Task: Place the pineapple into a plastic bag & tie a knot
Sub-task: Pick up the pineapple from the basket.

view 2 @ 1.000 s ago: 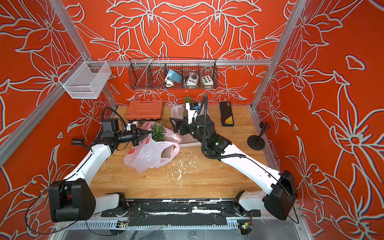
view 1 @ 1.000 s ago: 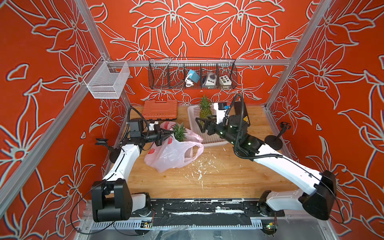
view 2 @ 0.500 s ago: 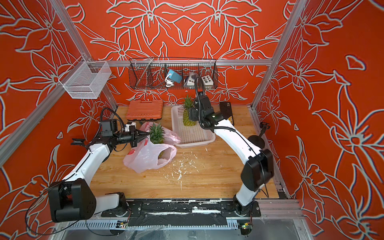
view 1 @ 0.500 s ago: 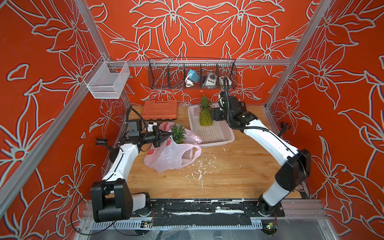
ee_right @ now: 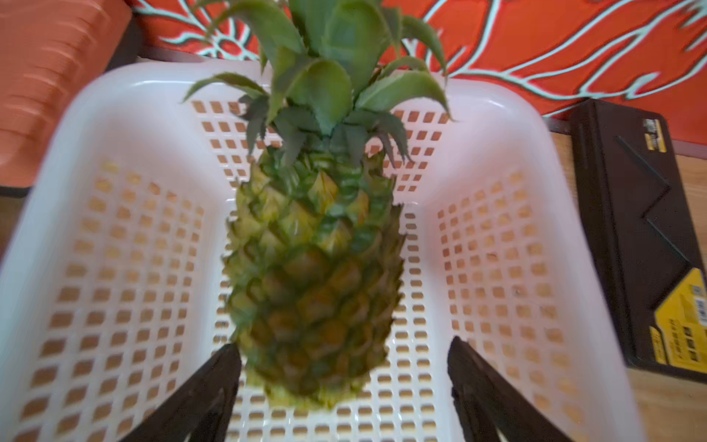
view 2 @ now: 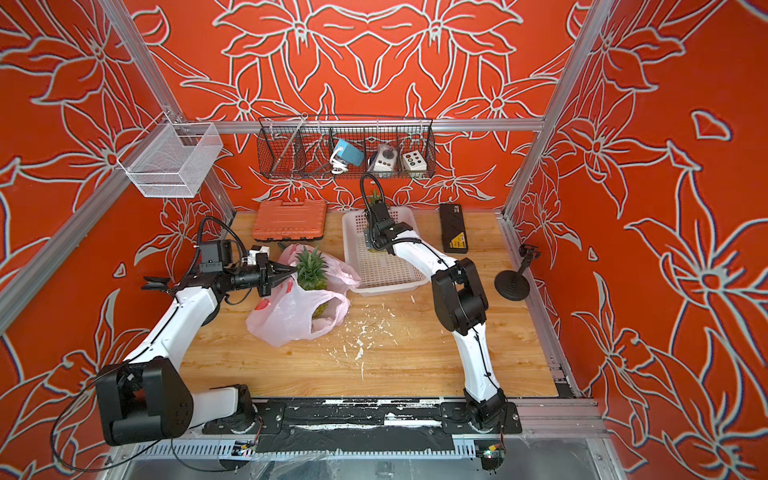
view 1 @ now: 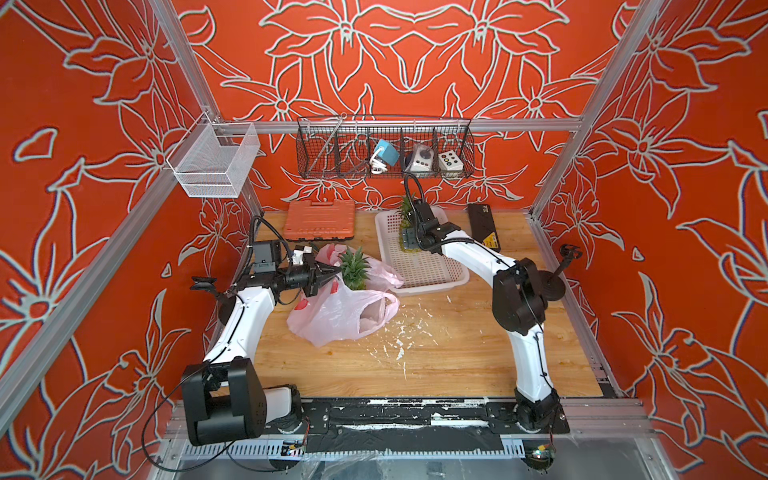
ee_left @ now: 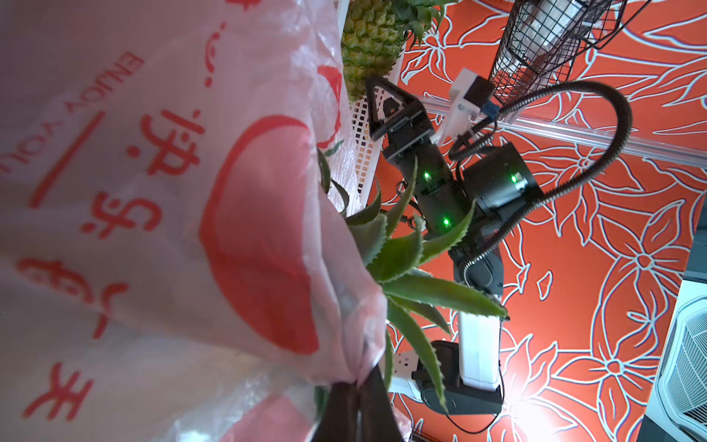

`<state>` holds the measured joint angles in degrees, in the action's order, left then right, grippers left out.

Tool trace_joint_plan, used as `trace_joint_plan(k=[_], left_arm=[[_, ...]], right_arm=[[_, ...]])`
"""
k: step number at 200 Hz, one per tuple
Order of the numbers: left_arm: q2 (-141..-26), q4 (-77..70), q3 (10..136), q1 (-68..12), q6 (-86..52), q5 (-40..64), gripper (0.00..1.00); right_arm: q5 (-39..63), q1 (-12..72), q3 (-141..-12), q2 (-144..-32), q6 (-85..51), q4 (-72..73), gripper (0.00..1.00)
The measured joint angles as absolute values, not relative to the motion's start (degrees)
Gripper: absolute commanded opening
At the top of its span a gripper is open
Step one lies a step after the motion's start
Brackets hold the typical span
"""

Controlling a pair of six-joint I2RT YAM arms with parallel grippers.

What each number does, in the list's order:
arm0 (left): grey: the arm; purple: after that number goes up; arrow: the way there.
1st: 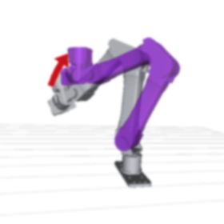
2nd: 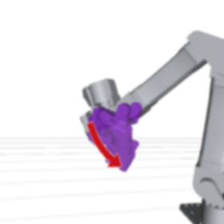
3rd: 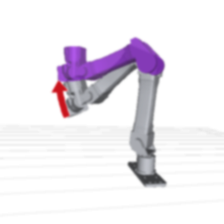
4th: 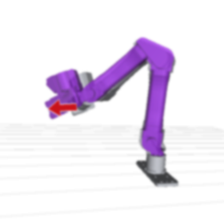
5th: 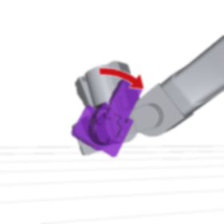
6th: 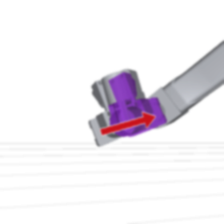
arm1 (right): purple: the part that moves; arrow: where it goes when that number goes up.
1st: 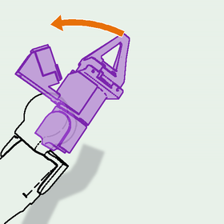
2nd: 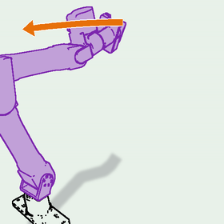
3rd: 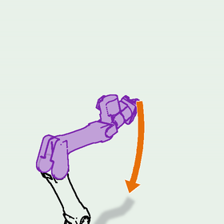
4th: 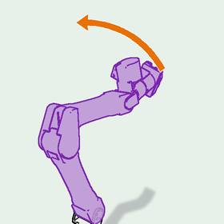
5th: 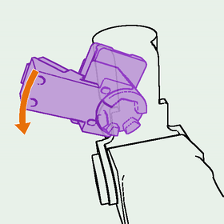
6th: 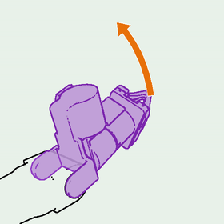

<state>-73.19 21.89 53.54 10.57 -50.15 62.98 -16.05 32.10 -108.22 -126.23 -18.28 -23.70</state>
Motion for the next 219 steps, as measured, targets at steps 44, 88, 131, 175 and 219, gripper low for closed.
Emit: trace_joint_plan(k=[44,88,131,175,219], left_arm=[[-73.2,22.0,53.5,10.6,-50.1,63.4,0.0],[-73.2,22.0,53.5,10.6,-50.1,63.8,0.0],[-73.2,22.0,53.5,10.6,-50.1,64.0,0.0],[-73.2,21.8,53.5,10.6,-50.1,64.2,0.0],[-73.3,21.8,53.5,10.6,-50.1,64.2,0.0]], right_arm=[[-16.4,32.0,-115.4,-131.7,-17.3,-24.7,0.97],[-14.4,31.9,-124.6,-138.2,-18.0,-27.6,0.97],[-11.5,31.0,-126.4,-139.1,-20.6,-28.9,0.89],[-7.0,29.5,-126.9,-139.1,-24.5,-29.2,0.45],[-3.6,28.6,-114.8,-133.0,-27.5,-20.6,0.34]])
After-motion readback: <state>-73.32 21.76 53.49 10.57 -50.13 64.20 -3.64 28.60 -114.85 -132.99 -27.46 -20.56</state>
